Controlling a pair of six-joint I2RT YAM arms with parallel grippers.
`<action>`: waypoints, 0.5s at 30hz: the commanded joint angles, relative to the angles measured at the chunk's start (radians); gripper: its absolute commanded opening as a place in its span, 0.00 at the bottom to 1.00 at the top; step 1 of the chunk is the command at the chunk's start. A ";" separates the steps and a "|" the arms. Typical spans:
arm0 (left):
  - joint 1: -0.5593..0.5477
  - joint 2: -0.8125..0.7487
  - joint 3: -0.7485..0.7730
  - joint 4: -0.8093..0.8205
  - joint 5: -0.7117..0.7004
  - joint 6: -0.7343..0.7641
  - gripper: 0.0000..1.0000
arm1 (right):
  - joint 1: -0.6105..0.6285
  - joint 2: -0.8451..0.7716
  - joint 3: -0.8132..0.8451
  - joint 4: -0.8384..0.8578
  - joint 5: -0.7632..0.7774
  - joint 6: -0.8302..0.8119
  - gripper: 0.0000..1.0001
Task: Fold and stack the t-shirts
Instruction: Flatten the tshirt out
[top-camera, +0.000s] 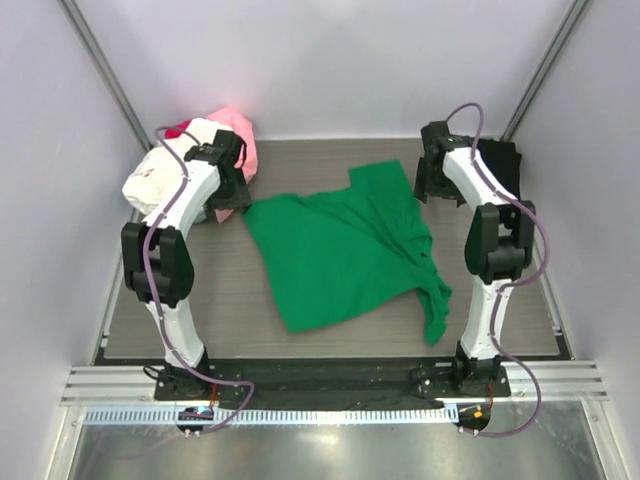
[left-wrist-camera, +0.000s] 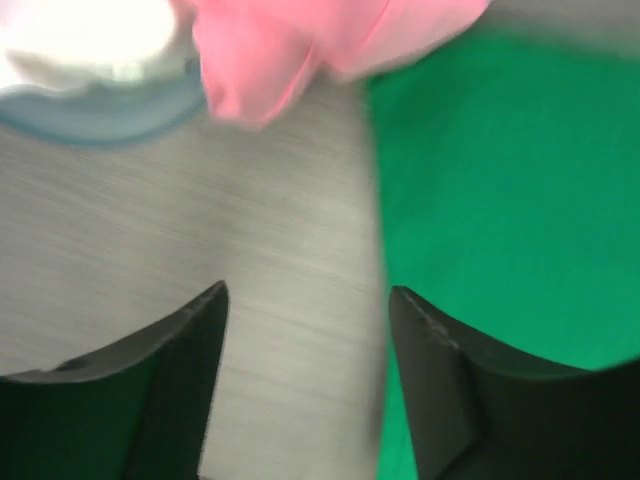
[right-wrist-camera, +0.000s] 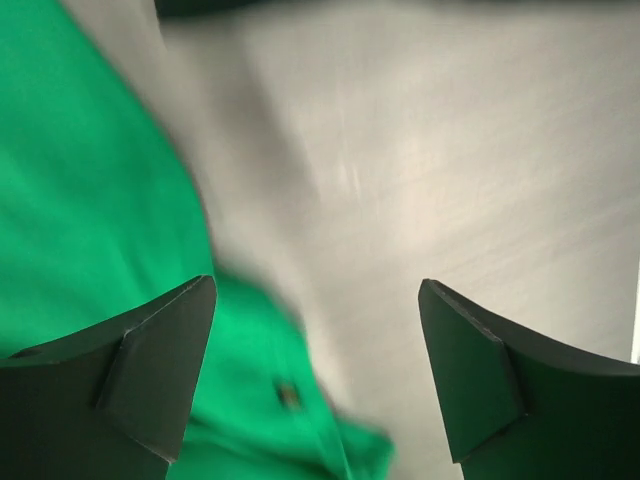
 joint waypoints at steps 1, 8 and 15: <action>-0.020 -0.180 -0.021 0.016 0.122 -0.012 0.71 | 0.011 -0.457 -0.089 0.063 -0.015 0.055 0.89; -0.111 -0.428 -0.332 0.120 0.145 -0.078 0.75 | 0.011 -0.708 -0.561 0.256 -0.180 0.083 0.89; -0.340 -0.576 -0.699 0.276 0.151 -0.305 0.74 | 0.011 -0.731 -0.818 0.379 -0.354 0.100 0.88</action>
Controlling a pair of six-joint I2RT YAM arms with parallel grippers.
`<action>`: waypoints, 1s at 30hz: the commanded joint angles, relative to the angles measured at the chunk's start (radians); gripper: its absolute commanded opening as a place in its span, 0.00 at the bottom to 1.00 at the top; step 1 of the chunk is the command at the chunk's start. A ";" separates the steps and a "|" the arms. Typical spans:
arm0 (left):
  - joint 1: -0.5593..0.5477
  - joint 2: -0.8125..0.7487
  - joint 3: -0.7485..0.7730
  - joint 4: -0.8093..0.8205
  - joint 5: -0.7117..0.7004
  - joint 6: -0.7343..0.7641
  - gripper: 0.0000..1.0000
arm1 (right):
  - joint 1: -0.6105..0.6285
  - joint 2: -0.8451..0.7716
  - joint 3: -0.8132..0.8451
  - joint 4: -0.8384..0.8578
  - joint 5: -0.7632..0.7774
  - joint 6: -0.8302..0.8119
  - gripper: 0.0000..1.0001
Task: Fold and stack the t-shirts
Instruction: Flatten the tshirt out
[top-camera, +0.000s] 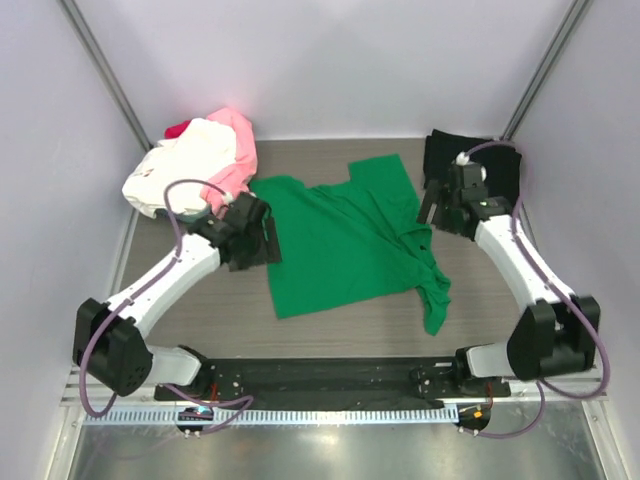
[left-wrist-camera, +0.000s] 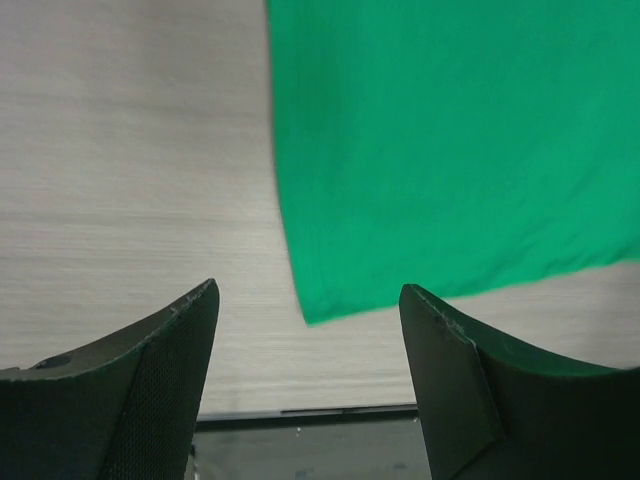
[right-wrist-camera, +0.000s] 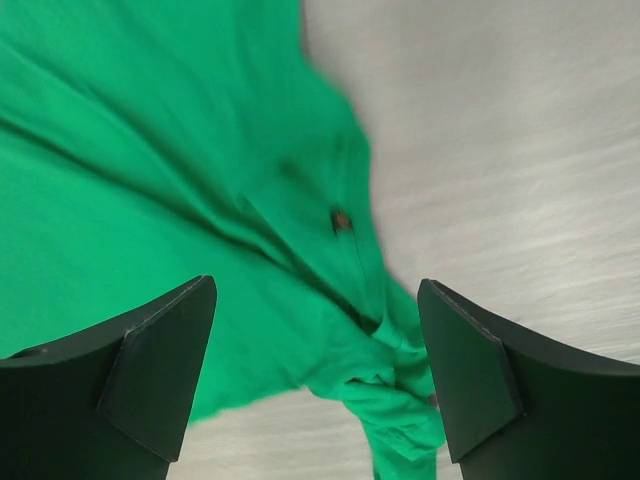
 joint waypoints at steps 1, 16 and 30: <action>-0.086 -0.020 -0.153 0.119 0.022 -0.160 0.73 | 0.001 0.044 -0.090 0.066 -0.109 0.023 0.87; -0.307 0.161 -0.359 0.289 0.025 -0.293 0.35 | -0.002 -0.005 -0.176 0.078 -0.051 0.006 0.88; -0.267 -0.291 -0.353 -0.172 -0.237 -0.388 0.00 | -0.014 0.325 0.032 0.141 -0.101 -0.006 0.86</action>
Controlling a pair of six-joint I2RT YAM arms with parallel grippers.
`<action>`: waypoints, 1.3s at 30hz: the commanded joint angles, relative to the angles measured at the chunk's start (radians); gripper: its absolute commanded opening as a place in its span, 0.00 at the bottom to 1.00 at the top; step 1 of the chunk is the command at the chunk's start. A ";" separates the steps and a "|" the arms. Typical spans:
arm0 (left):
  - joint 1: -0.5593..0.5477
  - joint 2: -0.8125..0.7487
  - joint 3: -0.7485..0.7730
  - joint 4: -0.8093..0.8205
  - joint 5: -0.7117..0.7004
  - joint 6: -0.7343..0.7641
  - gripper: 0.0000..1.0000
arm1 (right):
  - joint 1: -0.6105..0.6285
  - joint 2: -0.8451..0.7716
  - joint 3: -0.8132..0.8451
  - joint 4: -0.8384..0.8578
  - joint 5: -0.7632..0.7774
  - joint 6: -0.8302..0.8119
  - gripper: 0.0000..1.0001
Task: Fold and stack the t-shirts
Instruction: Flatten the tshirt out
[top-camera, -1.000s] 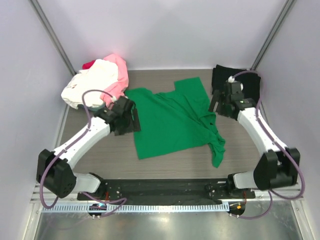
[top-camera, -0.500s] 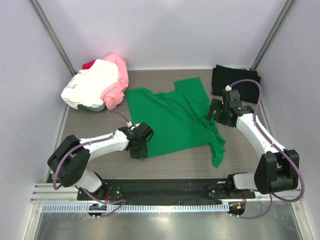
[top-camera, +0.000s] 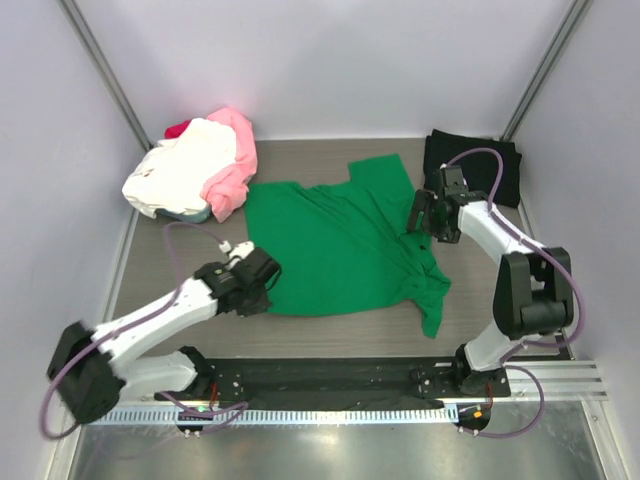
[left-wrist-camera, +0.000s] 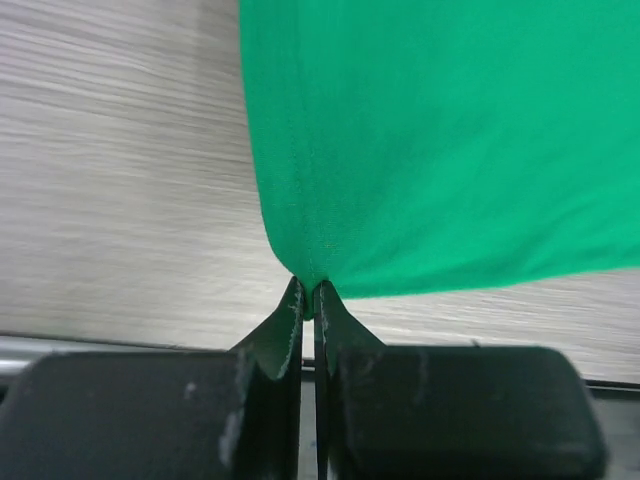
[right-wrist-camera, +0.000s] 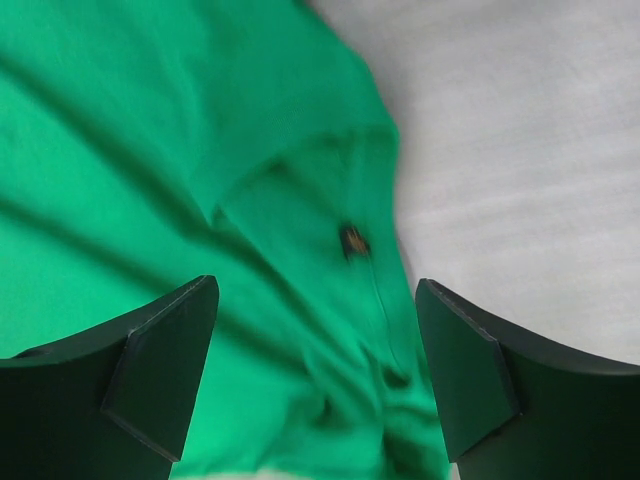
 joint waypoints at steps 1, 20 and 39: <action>0.033 -0.182 0.028 -0.209 -0.133 -0.051 0.00 | -0.005 0.096 0.097 0.064 -0.021 -0.015 0.84; 0.038 -0.327 0.031 -0.370 -0.263 -0.232 0.00 | -0.062 0.575 0.503 0.056 0.062 -0.012 0.77; 0.038 -0.384 -0.079 -0.198 -0.181 -0.238 0.62 | 0.122 -0.167 -0.077 -0.165 0.203 0.340 0.79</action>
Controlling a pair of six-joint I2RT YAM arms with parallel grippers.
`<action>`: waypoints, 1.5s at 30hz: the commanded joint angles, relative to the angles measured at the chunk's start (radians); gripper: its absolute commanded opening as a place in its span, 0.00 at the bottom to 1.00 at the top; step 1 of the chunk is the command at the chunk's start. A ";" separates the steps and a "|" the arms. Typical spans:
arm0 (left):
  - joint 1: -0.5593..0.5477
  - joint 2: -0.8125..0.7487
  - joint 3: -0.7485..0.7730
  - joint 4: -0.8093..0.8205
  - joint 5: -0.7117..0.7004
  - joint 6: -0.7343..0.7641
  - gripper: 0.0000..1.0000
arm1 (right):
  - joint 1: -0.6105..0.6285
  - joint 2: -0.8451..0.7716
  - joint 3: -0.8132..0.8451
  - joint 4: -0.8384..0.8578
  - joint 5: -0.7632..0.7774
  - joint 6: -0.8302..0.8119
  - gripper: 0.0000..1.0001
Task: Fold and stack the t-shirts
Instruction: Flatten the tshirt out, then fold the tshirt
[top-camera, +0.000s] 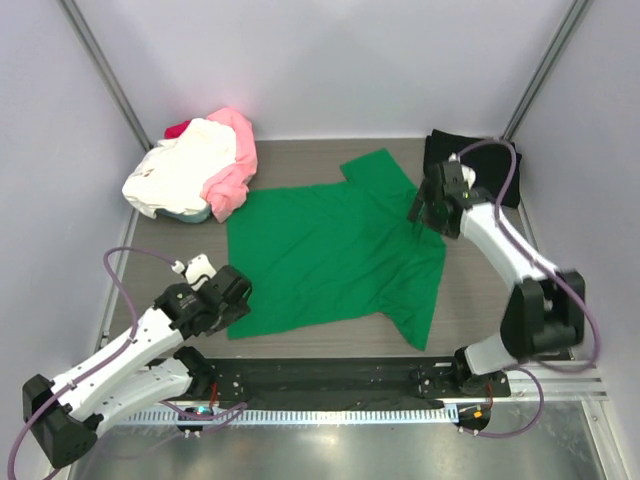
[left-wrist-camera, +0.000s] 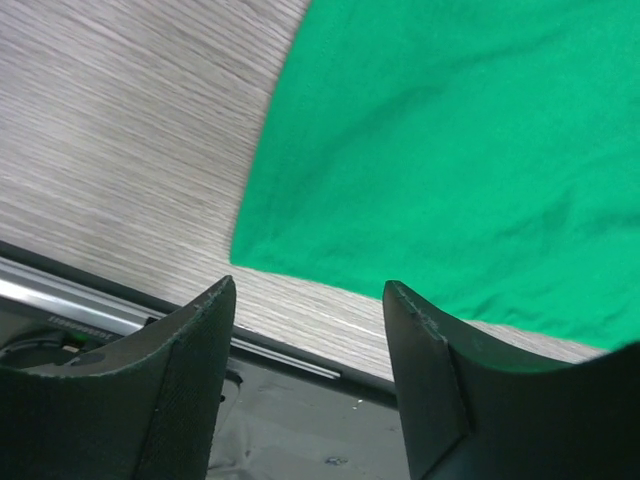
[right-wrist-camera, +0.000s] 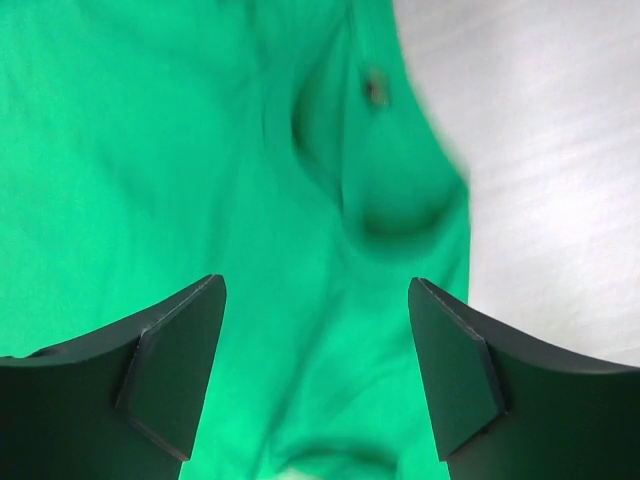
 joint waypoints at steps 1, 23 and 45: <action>0.002 -0.011 -0.006 0.066 0.011 0.005 0.61 | 0.084 -0.168 -0.251 -0.065 0.062 0.224 0.79; 0.001 -0.063 -0.135 0.203 0.089 -0.012 0.59 | 0.262 -0.845 -0.822 -0.200 -0.126 0.746 0.43; 0.001 -0.066 -0.214 0.277 0.116 -0.018 0.58 | 0.489 -0.654 -0.853 -0.145 -0.051 0.867 0.22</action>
